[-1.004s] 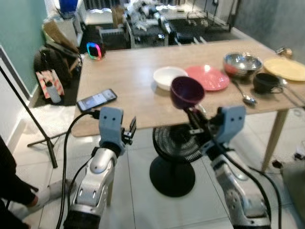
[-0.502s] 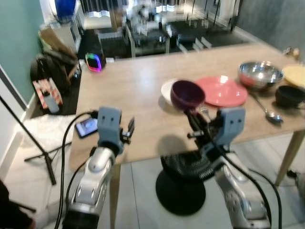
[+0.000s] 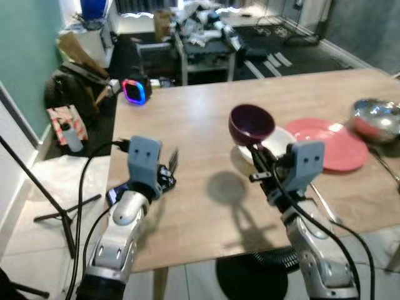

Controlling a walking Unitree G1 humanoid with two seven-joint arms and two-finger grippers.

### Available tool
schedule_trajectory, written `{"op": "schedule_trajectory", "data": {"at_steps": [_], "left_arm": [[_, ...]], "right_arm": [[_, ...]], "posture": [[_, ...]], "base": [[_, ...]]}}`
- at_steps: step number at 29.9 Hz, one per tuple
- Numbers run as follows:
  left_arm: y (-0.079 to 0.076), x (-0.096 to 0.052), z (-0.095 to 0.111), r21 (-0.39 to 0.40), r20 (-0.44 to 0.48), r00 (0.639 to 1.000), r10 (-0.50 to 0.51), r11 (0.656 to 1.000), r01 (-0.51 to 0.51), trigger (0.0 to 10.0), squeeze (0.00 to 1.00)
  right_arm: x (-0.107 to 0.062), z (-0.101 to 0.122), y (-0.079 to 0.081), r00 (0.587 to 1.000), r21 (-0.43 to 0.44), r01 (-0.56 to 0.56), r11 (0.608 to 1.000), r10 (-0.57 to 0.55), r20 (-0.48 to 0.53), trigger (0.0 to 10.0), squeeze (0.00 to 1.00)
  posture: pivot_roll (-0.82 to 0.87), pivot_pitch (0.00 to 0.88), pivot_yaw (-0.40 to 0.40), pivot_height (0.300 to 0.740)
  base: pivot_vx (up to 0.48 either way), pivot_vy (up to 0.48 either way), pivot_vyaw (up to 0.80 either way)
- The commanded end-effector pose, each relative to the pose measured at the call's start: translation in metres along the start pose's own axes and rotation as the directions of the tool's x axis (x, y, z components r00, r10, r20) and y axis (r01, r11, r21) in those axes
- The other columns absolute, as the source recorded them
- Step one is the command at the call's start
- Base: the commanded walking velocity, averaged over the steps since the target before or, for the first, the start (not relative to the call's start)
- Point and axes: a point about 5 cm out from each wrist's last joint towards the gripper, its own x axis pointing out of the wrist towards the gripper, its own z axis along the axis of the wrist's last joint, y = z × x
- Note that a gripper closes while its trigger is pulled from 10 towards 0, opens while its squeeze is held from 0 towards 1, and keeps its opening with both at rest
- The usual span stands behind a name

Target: Setting the table

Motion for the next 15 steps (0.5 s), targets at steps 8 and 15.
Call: {"op": "schedule_trajectory", "data": {"at_steps": [8,15], "left_arm": [[-0.0013,-0.0048,-0.0012,0.014,-0.002,1.0,-0.027,1.0,0.027,10.0,0.0],[-0.0006,-0.0069,-0.0025,0.02,-0.015,0.999,-0.047,0.999,0.047,10.0,0.0]], "right_arm": [[-0.0042,-0.004,-0.0003,1.0,-0.032,-0.004,0.999,0.004,-0.012,10.0,0.0],[-0.0059,-0.0096,0.0057,0.997,-0.099,-0.062,0.993,0.058,-0.043,10.0,0.0]], "posture": [[-0.08,0.0,0.09,0.74],[-0.07,0.0,0.084,0.74]], "base": [[0.0,0.0,0.0],[0.0,0.0,0.0]]}}
